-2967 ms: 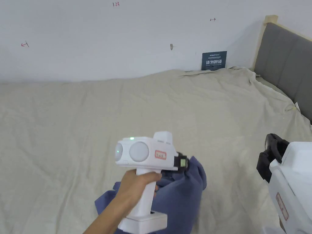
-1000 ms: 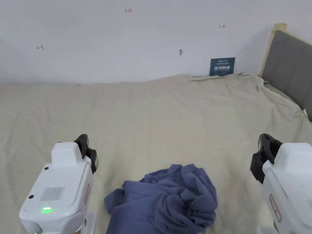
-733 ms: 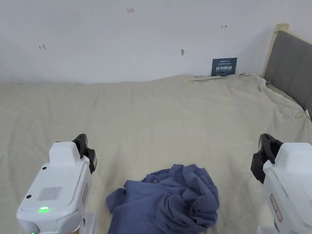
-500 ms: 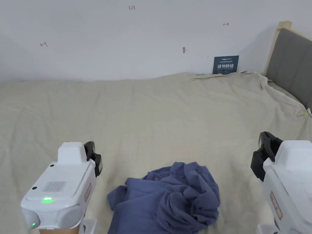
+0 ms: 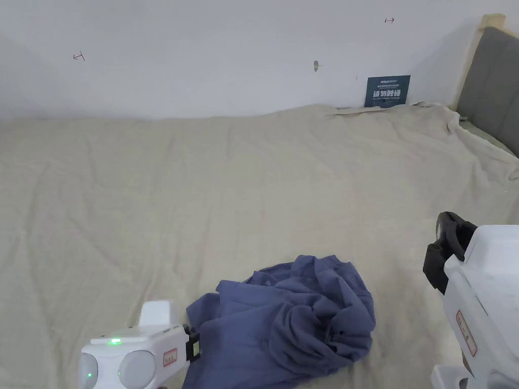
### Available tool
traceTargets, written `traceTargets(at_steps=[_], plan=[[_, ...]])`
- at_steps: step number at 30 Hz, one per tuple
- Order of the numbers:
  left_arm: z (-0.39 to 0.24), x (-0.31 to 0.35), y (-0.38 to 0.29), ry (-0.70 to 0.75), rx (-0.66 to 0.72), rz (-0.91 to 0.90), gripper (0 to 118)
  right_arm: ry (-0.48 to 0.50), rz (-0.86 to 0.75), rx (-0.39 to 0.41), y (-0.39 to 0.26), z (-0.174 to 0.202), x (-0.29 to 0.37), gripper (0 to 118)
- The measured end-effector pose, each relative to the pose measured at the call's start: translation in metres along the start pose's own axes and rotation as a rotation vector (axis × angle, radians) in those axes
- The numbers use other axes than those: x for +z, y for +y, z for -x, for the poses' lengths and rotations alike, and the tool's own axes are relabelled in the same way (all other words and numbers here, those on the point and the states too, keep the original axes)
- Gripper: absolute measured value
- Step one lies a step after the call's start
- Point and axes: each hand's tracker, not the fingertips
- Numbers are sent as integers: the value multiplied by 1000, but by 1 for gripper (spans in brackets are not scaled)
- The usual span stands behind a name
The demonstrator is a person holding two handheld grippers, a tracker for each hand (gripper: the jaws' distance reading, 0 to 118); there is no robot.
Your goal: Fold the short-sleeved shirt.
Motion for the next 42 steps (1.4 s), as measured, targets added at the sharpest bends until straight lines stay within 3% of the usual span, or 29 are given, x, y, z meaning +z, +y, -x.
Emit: traceTargets(at_steps=[2, 7, 9, 13, 18, 20, 22, 24, 26, 28, 37, 40, 42], plan=[[4, -10, -15, -10, -3, 46, 3, 4, 7, 0, -2, 1, -2, 1], [-1, -16, -42, -9, -23, 132, 34, 14, 25, 1, -7, 5, -5, 1], [-4, -21, -49, 5, -35, 154, 67, 18, 32, 0, -9, 6, -6, 1], [-9, -30, -59, 70, -76, 178, 84, 26, 41, 5, -11, 9, -8, 1], [-11, -38, -61, 86, -86, 191, 76, 31, 50, 4, -12, 11, -10, 1], [-16, -34, -57, 89, -108, 193, 54, 32, 54, 3, -13, 11, -11, 1], [-24, -25, -57, 67, -123, 171, 16, 34, 59, 1, -14, 11, -13, 1], [-27, -25, -55, 48, -130, 162, 2, 37, 67, -1, -15, 11, -16, 1], [-20, -27, -54, -7, -133, 150, 0, 40, 80, -9, -17, 11, -21, 1], [-15, -17, -45, -62, -29, 112, 0, 53, 120, -26, -19, 9, -30, 1], [-10, 19, -4, -113, -15, -55, 0, 129, 365, -28, -43, 10, -118, 3], [-6, 22, 5, -129, 2, -74, 0, 135, 453, -23, -60, 12, -157, 21], [-6, 24, 9, -140, 9, -73, 0, 140, 543, -8, -72, 15, -185, 48]])
